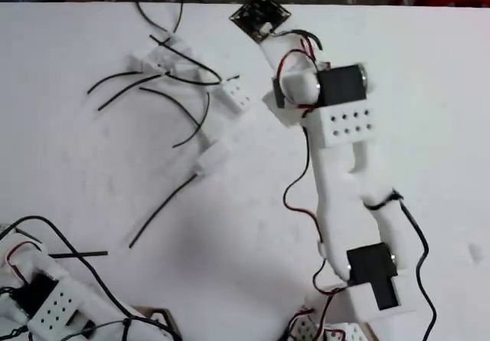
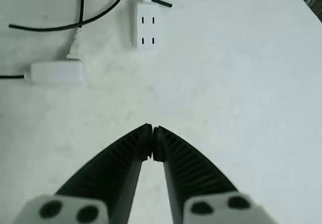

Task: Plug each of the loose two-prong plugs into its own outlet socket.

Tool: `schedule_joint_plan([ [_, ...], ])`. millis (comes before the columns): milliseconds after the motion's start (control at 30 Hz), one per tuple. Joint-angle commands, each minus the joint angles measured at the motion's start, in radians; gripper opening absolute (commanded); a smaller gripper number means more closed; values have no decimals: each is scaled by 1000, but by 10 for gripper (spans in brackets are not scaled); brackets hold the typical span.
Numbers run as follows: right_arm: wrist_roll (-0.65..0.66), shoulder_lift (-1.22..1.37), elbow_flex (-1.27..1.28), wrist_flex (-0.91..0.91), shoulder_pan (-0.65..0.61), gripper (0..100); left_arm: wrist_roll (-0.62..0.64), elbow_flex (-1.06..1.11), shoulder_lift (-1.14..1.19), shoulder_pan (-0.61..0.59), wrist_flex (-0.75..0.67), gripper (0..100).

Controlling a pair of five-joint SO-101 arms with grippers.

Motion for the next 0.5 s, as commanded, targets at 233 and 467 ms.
schedule_joint_plan([
  [233,-26,464,-149,-308,-130,298,-12,-23,-16,10,5,24],
  [467,-23,872,-537,-332,-128,298,-12,-23,-16,8,5,24],
])
